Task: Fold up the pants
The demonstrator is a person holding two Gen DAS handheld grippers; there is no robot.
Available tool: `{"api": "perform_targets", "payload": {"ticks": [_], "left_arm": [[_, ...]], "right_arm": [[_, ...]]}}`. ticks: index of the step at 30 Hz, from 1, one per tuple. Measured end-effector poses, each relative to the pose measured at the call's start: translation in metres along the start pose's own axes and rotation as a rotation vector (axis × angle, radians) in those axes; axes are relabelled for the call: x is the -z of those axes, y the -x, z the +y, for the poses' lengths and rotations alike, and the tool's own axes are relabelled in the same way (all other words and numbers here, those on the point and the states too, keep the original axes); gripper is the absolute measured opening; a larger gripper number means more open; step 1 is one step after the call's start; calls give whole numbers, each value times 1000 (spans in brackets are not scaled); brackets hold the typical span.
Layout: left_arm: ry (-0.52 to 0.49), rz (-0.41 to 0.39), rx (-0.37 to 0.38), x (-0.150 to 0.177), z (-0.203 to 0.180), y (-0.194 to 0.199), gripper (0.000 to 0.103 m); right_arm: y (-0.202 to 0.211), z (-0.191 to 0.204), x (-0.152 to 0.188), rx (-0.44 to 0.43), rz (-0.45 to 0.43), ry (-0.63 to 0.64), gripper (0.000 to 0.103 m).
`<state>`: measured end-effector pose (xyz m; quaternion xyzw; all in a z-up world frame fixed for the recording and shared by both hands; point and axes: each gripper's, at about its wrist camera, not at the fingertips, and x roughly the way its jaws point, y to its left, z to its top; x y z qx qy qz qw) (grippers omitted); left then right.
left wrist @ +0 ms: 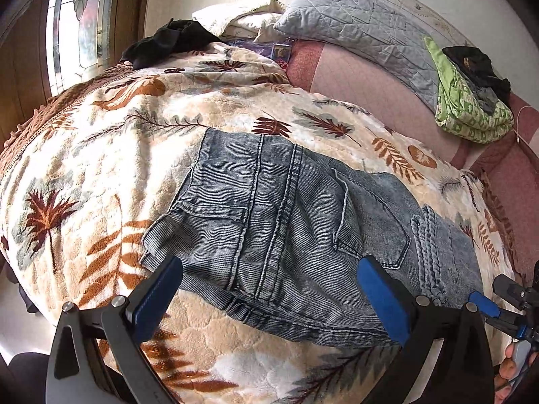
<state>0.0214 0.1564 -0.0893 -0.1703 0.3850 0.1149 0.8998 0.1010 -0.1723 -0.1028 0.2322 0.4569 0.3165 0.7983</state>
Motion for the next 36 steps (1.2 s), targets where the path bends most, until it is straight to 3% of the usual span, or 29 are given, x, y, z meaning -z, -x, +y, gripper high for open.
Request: {"api": "perform_targets", "payload": {"ticks": [4, 13, 18, 21, 23, 29, 34, 36], "left_arm": [[26, 8, 0, 1, 9, 1, 103], [187, -2, 33, 5, 46, 5, 103], [364, 39, 140, 6, 73, 2, 103], [472, 80, 297, 8, 82, -2, 103], [542, 111, 354, 9, 87, -7, 103], [650, 149, 391, 9, 96, -30, 103], [665, 109, 452, -2, 93, -25, 103], [648, 111, 445, -4, 90, -29, 103]], "right_arm": [[0, 4, 3, 68, -42, 51, 81], [12, -9, 7, 94, -115, 39, 81], [27, -21, 6, 75, -164, -10, 81], [28, -25, 6, 50, -163, -28, 81], [26, -25, 6, 31, -150, -28, 81], [28, -13, 9, 13, -152, 23, 81], [28, -15, 9, 20, -157, 12, 81], [26, -17, 9, 29, -154, 11, 81]]}}
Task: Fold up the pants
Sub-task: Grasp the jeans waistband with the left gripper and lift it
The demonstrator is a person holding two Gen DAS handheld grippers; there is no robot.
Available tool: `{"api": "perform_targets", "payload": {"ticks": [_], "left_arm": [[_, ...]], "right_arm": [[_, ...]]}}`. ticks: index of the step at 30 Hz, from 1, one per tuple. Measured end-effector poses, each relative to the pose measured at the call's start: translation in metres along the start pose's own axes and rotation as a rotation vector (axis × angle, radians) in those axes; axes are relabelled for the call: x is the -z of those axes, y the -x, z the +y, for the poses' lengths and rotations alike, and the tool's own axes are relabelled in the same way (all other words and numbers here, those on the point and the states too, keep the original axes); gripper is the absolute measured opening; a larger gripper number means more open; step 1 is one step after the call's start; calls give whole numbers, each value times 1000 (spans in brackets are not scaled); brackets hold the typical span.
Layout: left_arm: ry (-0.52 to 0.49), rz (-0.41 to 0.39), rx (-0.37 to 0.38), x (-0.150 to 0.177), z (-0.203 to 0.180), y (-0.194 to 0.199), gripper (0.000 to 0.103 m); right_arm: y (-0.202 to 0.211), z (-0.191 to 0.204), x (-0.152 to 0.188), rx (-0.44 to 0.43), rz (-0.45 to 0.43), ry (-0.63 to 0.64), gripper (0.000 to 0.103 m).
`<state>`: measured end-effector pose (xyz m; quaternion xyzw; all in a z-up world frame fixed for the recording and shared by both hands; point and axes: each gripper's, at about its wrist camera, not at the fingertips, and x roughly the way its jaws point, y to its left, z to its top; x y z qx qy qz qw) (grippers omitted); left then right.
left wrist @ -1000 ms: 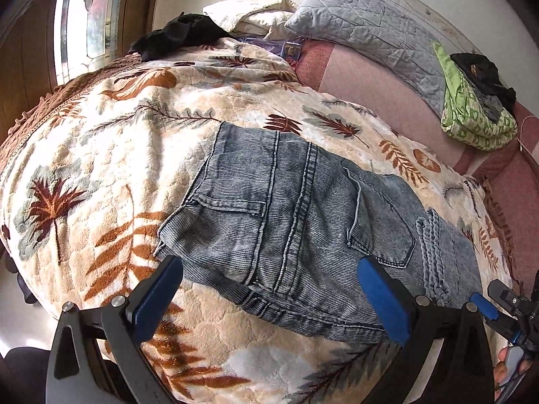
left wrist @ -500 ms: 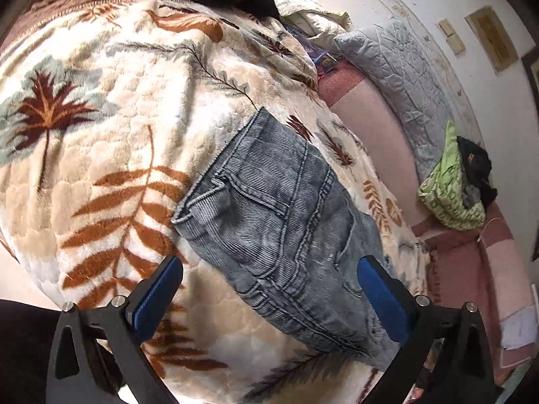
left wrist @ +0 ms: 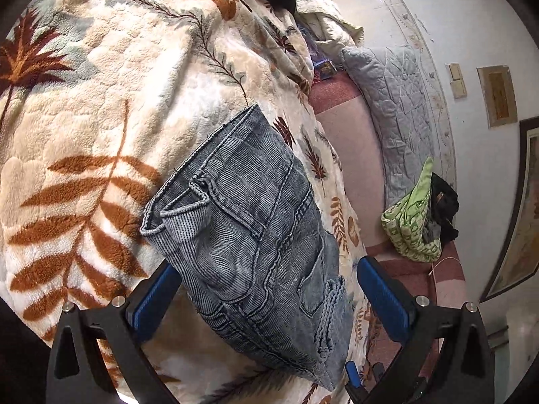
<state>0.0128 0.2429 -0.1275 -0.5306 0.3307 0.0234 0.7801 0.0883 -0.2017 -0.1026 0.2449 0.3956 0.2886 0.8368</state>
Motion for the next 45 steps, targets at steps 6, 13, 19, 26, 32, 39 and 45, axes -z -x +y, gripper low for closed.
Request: {"api": "perform_targets", "payload": {"ticks": [6, 13, 19, 26, 32, 39, 45], "left_arm": [[49, 3, 3, -4, 17, -4, 82], [39, 21, -61, -10, 30, -12, 27], [-37, 3, -100, -9, 20, -10, 26], [-145, -42, -127, -6, -3, -4, 26], [-179, -65, -140, -3, -15, 1, 26], [-285, -75, -144, -2, -46, 5, 26], [-553, -95, -140, 23, -128, -1, 26]], "right_arm": [[-14, 11, -1, 12, 67, 31, 81], [-56, 29, -19, -110, 184, -50, 81], [-110, 45, -14, -221, 308, -239, 81], [-155, 53, 14, -131, 511, -269, 81], [-161, 57, 13, -87, 534, -275, 81], [-140, 41, 11, -186, 461, -369, 81], [-66, 3, 2, -284, 274, -429, 81]]}}
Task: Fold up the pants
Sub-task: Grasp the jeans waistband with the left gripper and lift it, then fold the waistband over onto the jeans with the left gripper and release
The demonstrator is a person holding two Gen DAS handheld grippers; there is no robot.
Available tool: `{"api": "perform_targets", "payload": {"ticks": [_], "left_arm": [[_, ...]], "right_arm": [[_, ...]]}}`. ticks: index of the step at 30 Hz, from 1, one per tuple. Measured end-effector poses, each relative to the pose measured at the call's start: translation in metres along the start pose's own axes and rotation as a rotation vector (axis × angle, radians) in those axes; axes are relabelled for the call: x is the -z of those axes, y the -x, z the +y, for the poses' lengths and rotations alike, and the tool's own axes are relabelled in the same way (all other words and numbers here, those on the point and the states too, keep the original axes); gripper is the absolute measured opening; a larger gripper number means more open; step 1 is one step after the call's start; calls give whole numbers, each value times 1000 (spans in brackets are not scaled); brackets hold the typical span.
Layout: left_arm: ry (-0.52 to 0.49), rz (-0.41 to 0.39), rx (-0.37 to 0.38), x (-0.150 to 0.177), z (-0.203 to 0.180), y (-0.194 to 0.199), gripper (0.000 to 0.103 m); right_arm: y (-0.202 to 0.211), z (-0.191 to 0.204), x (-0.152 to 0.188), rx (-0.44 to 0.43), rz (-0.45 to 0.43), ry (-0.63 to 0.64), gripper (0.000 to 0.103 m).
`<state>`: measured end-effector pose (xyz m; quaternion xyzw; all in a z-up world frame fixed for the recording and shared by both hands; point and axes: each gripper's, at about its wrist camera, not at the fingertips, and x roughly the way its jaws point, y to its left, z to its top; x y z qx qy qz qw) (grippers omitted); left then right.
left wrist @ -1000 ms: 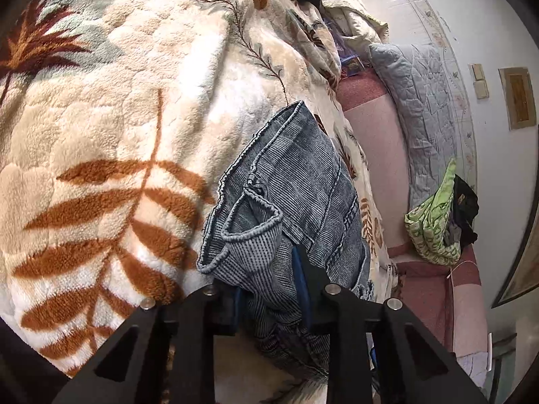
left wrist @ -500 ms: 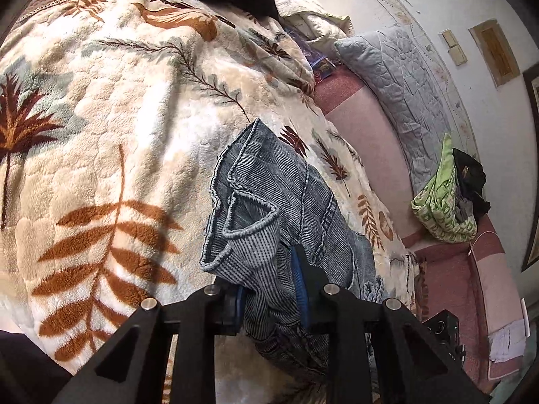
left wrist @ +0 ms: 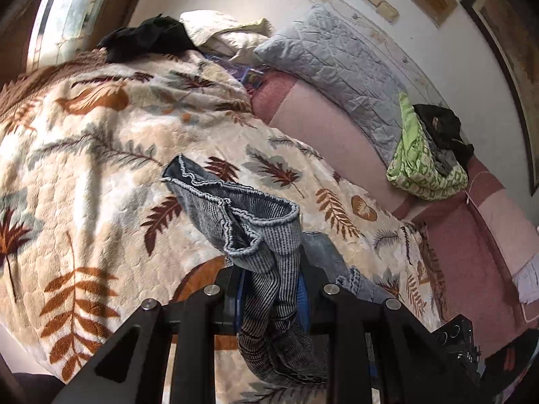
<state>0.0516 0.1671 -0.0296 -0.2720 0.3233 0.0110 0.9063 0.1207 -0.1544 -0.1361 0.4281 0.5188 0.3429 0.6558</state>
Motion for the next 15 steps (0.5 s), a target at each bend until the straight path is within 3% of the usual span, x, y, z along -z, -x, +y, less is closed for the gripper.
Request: {"api": "perform_targets", "payload": {"ticks": [4, 8, 12, 15], "left_arm": [[-232, 1, 39, 3, -86, -9, 26], [-491, 51, 101, 40, -178, -29, 26], [-691, 215, 135, 104, -243, -72, 26], [-761, 454, 69, 164, -255, -123, 26]], "right_arm": [[79, -17, -11, -36, -165, -26, 81], [156, -36, -17, -54, -341, -53, 81], [206, -53, -20, -41, -425, -80, 82], [223, -65, -16, -13, -438, -91, 82]]}}
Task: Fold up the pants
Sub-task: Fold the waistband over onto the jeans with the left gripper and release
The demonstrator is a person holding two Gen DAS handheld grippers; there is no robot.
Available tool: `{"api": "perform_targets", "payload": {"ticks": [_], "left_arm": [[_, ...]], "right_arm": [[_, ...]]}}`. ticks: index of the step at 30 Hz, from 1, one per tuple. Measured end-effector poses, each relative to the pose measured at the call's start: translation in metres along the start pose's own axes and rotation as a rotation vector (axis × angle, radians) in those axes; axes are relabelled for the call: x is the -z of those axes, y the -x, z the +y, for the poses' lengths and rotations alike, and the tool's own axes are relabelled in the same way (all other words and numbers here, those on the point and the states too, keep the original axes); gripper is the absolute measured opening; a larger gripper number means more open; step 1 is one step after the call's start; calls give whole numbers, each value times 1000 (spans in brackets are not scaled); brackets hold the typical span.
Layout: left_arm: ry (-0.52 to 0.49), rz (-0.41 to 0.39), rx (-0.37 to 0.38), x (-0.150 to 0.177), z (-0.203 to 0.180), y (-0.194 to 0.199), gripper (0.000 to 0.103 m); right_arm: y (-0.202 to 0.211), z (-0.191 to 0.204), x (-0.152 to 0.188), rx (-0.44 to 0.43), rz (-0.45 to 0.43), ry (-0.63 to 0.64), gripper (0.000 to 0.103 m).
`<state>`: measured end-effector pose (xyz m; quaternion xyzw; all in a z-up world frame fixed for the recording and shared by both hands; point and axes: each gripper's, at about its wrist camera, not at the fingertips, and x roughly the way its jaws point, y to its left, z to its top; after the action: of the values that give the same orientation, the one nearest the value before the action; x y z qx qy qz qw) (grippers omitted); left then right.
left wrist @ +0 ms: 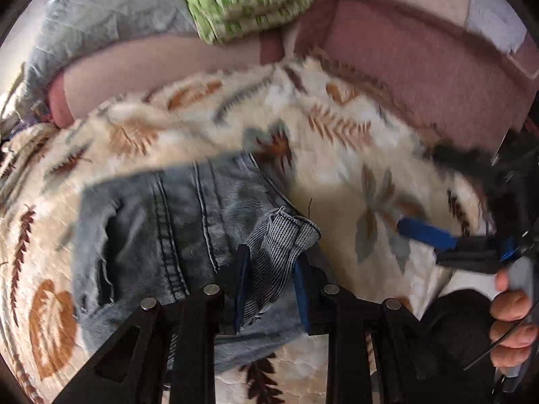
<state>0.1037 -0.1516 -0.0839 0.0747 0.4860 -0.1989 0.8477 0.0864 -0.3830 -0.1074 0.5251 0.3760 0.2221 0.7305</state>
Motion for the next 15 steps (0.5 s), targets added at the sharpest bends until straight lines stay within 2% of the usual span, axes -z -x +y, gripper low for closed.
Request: {"api": "perform_targets", "payload": {"ticks": [1, 2, 3, 4, 5, 8, 10, 12, 15], "left_arm": [[-15, 35, -31, 8, -7, -16, 26], [-49, 4, -67, 15, -15, -20, 26], [-87, -34, -88, 19, -22, -17, 32], [-102, -49, -76, 21, -25, -13, 39], [-96, -62, -40, 21, -25, -6, 51], [-54, -142, 28, 17, -16, 26, 53], [2, -217, 54, 19, 1, 54, 54], [100, -280, 58, 28, 28, 83, 60], [272, -383, -34, 39, 78, 113, 69]], "right_arm": [[2, -3, -1, 14, 1, -2, 82], [3, -6, -2, 26, 4, -5, 82], [3, -6, -2, 32, 7, -2, 82], [5, -8, -3, 39, 14, 6, 82], [3, -8, -4, 46, 18, 20, 82], [-5, 2, -8, 59, 16, 53, 82], [-4, 6, -9, 62, 19, 72, 82], [-12, 19, -11, 50, 38, 103, 82], [-31, 37, -9, 6, 95, 128, 83]]}}
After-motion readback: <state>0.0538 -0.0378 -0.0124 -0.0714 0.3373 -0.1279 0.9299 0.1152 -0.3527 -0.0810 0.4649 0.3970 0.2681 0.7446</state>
